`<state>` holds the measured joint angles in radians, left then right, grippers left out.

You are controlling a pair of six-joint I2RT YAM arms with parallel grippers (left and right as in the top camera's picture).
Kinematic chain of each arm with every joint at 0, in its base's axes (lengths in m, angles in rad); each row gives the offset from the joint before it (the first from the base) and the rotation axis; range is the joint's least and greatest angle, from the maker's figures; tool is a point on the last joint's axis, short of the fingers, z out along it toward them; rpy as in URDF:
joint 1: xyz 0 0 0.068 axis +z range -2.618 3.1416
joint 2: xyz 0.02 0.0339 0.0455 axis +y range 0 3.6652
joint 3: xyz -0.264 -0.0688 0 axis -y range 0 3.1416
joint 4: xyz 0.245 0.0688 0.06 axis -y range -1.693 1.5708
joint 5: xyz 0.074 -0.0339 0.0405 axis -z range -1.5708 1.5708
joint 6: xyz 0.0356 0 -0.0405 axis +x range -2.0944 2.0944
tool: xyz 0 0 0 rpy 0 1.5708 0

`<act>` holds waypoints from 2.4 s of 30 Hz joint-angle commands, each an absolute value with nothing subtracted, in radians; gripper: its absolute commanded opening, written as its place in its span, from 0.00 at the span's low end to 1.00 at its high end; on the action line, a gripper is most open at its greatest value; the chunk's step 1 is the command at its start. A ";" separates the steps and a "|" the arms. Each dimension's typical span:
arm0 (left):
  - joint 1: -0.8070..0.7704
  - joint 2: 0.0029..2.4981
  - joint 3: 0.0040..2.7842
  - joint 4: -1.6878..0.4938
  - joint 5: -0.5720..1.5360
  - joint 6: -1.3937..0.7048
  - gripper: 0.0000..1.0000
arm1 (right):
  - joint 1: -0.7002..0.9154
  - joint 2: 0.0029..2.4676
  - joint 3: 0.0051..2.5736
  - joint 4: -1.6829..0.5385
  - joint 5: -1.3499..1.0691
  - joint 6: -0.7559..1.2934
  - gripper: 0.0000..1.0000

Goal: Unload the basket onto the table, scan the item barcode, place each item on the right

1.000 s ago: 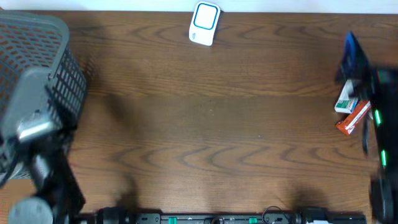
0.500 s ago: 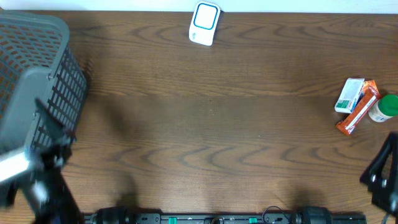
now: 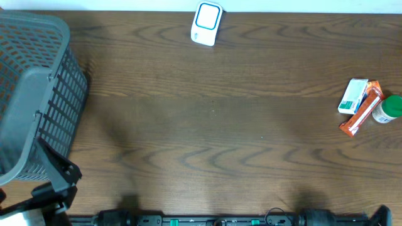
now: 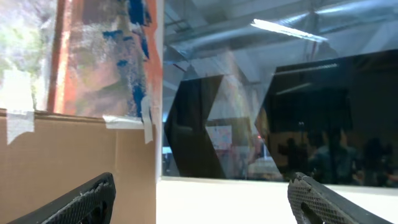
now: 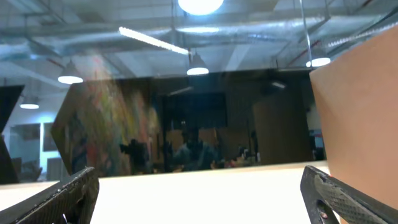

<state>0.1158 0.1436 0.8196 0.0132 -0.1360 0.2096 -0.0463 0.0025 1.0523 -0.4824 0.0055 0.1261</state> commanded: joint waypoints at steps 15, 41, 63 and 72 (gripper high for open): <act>0.093 0.003 0.772 0.009 0.000 0.204 0.90 | -0.067 0.009 0.714 -0.152 -0.016 0.277 0.99; 0.094 0.004 0.728 0.094 -0.139 0.044 0.90 | -0.065 0.011 0.005 0.107 0.201 0.697 0.99; 0.094 0.059 0.255 0.216 -0.035 -0.248 0.89 | -0.065 0.287 0.005 -0.055 0.213 0.749 0.99; 0.094 0.059 0.080 0.253 -0.037 -0.214 0.90 | -0.065 0.419 0.006 -0.052 0.234 0.747 0.99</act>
